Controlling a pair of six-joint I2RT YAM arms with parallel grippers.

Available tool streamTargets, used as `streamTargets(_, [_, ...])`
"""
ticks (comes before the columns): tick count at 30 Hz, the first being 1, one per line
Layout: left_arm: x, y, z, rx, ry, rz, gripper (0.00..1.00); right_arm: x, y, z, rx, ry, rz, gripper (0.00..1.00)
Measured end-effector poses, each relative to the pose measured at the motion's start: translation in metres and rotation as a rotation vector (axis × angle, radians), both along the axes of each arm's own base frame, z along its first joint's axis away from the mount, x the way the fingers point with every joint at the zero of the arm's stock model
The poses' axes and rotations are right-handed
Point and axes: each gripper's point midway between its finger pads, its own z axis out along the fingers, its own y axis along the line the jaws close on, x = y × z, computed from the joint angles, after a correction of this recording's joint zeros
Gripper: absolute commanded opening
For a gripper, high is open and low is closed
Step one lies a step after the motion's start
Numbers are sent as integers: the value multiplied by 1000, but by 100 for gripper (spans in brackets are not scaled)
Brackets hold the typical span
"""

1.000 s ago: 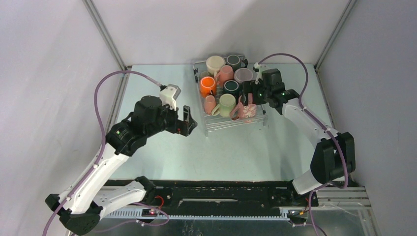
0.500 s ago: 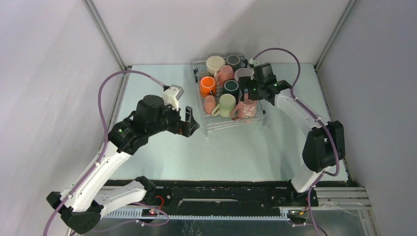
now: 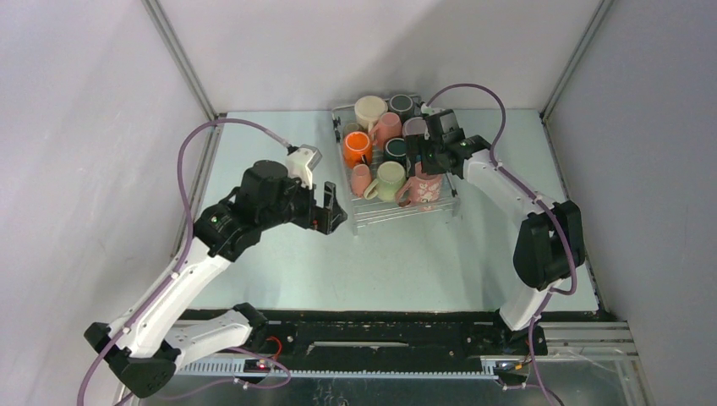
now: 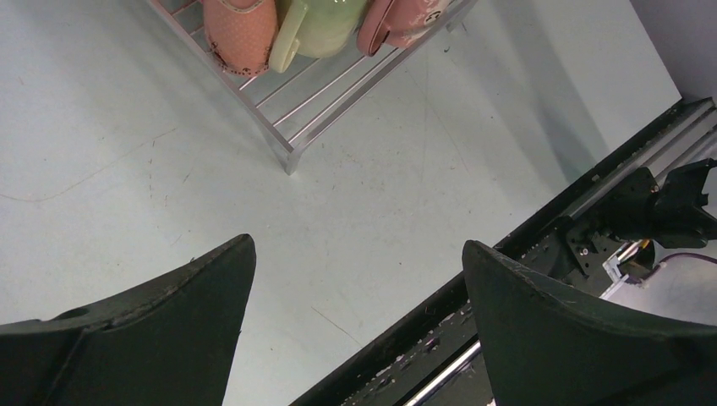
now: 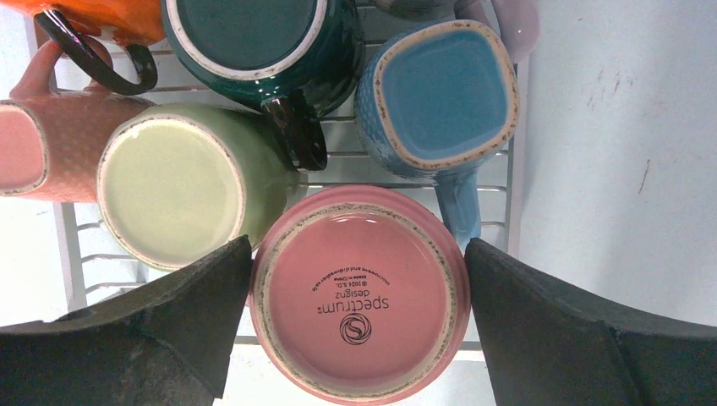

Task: Unload the cups from the dish rack
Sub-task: Unload the cup from the dish rack.

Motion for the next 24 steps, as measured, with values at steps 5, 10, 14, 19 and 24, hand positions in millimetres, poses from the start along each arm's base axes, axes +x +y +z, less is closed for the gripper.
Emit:
streamTargets(5, [7, -8, -5, 0, 14, -11, 100, -1, 0, -1, -1, 7, -9, 93])
streamTargets(10, [19, -22, -10, -14, 23, -18, 100, -1, 0, 0, 4, 7, -16, 83])
streamTargets(14, [32, -35, -8, -45, 3, -27, 100, -1, -1, 0, 14, 10, -13, 74])
streamTargets(19, [56, -54, -7, -68, -44, -35, 100, -1, -2, 1, 28, 20, -7, 69])
streamTargets(24, [78, -70, -2, -85, -127, -50, 100, -2, -3, 2, 39, 35, -3, 67])
